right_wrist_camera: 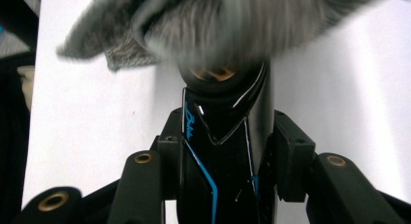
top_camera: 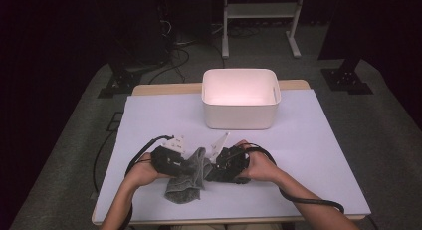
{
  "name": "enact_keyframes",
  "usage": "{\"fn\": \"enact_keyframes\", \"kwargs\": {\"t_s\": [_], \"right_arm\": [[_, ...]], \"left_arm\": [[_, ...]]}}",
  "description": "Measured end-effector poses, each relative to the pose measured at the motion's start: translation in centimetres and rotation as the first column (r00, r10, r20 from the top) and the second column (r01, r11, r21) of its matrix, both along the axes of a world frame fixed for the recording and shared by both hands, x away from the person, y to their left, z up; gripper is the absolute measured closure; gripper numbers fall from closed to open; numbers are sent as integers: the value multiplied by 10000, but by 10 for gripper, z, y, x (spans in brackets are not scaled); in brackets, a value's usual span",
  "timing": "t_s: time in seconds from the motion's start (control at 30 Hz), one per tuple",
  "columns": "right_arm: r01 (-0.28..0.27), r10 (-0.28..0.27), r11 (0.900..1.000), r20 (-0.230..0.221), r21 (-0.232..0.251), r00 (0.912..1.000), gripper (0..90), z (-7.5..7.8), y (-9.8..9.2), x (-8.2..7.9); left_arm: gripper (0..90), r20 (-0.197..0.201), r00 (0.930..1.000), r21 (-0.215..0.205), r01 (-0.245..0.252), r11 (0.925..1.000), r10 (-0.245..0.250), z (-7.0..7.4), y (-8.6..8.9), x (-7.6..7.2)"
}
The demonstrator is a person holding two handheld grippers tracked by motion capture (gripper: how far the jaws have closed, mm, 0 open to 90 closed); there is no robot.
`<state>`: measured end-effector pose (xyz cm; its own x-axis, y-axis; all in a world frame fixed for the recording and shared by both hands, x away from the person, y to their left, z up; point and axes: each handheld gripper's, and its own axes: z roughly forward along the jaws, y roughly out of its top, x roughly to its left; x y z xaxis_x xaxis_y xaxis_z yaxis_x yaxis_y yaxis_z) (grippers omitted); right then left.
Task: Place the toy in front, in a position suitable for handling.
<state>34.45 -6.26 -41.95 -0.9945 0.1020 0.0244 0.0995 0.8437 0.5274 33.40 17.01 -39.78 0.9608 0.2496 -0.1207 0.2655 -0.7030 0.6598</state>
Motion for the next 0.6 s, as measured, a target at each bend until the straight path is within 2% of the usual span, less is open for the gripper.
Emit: {"fn": "enact_keyframes", "kwargs": {"t_s": [0.17,0.3,0.4,0.47,0.6], "right_arm": [[56,-52,9989,-81,466,10000,554,3,-2,-2],[160,-156,9967,-66,799,9999,557,7,-8,-4],[387,-359,9911,-243,1274,9991,558,11,-14,-1],[505,-478,9869,-215,1530,9986,558,12,-15,1],[674,-621,9740,-310,2165,9976,559,16,-14,2]], "left_arm": [[735,174,9998,174,7,9998,-10,5,0,-1],[735,305,9995,155,-132,9998,127,13,6,0],[735,360,9992,73,-191,9998,188,16,9,-1],[735,292,9996,-198,-51,9998,56,20,7,-1],[736,558,9978,-372,367,9986,-346,34,-7,-2]]}}
